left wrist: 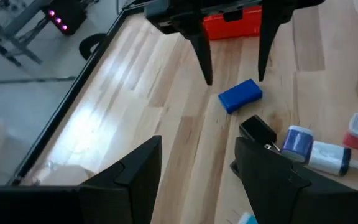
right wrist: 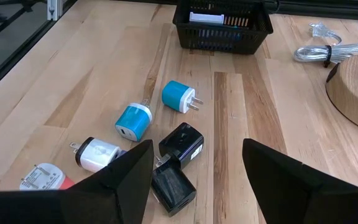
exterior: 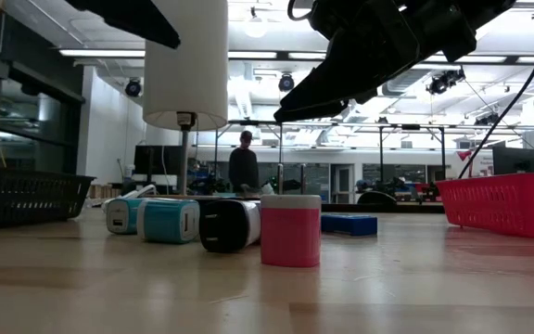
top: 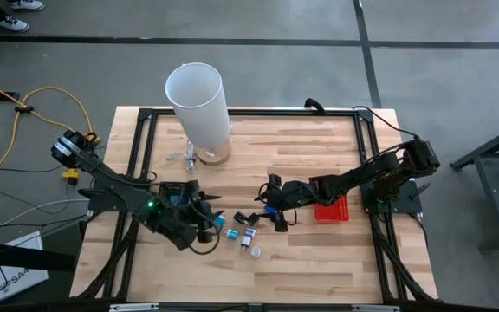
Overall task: Pick & Place Office items
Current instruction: Put the dark blue digital timer into the black bin
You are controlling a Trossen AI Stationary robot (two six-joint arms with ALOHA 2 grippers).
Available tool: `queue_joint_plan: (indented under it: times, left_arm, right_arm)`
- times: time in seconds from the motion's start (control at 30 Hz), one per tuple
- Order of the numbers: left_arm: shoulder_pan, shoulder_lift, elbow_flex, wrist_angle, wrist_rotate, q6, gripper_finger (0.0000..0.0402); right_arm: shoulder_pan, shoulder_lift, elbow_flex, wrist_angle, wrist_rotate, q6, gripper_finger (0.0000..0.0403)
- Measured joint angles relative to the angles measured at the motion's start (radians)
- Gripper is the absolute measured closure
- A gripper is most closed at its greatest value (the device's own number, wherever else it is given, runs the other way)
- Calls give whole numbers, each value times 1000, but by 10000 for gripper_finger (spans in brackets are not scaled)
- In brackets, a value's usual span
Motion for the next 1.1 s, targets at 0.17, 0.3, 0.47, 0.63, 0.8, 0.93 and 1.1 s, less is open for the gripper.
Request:
queue_joint_plan:
  times: [0.17,0.3,0.47,0.63,0.8,0.93,1.1]
  left_arm:
    - [32,0,0,63,64,91,207]
    - [42,0,0,93,66,105,207]
    - [47,0,0,102,66,105,207]
    - [47,0,0,102,66,104,207]
    - [47,0,0,102,66,104,207]
    - [47,0,0,102,66,103,207]
    - [47,0,0,102,66,102,207]
  right_arm:
    - [0,0,0,0,0,0,168]
    - [0,0,0,0,0,0,168]
    - [0,0,0,0,0,0,168]
    - [0,0,0,0,0,0,168]
    - [0,0,0,0,0,0,168]
    - [0,0,0,14,0,9,168]
    - [0,0,0,65,1,30,168]
